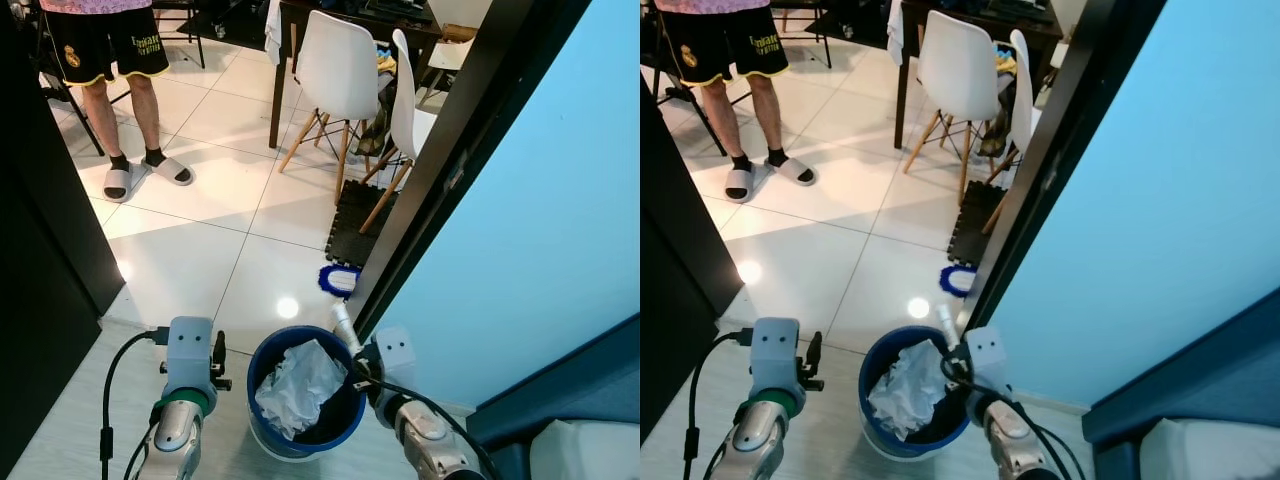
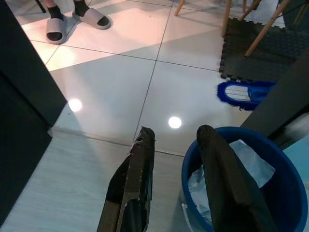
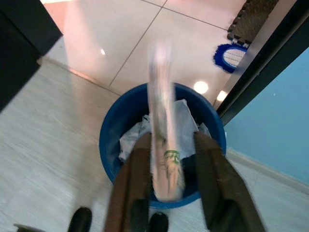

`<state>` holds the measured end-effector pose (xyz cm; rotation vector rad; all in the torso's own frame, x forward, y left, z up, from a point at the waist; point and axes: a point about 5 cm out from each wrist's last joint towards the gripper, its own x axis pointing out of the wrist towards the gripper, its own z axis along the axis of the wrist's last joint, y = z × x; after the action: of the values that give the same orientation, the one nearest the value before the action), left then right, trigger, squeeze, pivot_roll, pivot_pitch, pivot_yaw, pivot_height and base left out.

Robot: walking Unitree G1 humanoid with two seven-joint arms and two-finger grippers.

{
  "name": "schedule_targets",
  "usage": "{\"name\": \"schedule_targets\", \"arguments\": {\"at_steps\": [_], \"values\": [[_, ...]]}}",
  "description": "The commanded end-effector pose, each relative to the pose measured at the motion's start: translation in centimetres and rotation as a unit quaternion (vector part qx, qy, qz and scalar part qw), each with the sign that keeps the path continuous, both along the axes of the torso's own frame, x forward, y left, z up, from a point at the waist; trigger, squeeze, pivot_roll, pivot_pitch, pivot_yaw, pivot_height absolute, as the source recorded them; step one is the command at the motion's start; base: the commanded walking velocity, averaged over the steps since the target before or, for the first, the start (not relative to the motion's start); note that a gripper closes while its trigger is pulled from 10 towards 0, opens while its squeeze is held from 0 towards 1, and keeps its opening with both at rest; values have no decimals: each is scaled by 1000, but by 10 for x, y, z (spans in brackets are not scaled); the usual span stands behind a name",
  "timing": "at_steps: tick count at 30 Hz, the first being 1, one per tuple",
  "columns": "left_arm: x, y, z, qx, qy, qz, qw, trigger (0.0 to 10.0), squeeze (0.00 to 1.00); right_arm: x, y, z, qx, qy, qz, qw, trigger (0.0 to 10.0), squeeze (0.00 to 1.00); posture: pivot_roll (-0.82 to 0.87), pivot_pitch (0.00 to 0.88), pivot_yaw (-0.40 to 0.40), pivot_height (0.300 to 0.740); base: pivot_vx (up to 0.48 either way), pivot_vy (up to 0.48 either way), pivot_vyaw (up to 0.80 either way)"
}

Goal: Clean up the room

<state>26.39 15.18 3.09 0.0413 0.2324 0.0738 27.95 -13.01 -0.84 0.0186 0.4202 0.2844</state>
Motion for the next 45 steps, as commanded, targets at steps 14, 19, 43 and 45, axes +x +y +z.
{"name": "schedule_targets", "arguments": {"at_steps": [14,19,43,45], "values": [[-6,-2,-8,1,20,-5,1000,10000,0,-8,-9,-6,11,3,-38,999,10000,0,38,68,-48,740,0,0,0],[-7,-3,-9,1,19,-9,1000,10000,0,-7,-11,-3,20,-11,-42,999,10000,0,34,65,-45,740,0,0,0],[-6,-8,-7,-14,11,-21,1000,10000,0,-10,-11,-4,22,-12,-49,998,10000,0,30,61,-41,740,-81,0,0],[-6,-8,-7,-14,11,-21,1000,10000,0,-10,-11,-5,22,-12,-49,998,10000,0,31,60,-40,740,-300,0,0]]}}
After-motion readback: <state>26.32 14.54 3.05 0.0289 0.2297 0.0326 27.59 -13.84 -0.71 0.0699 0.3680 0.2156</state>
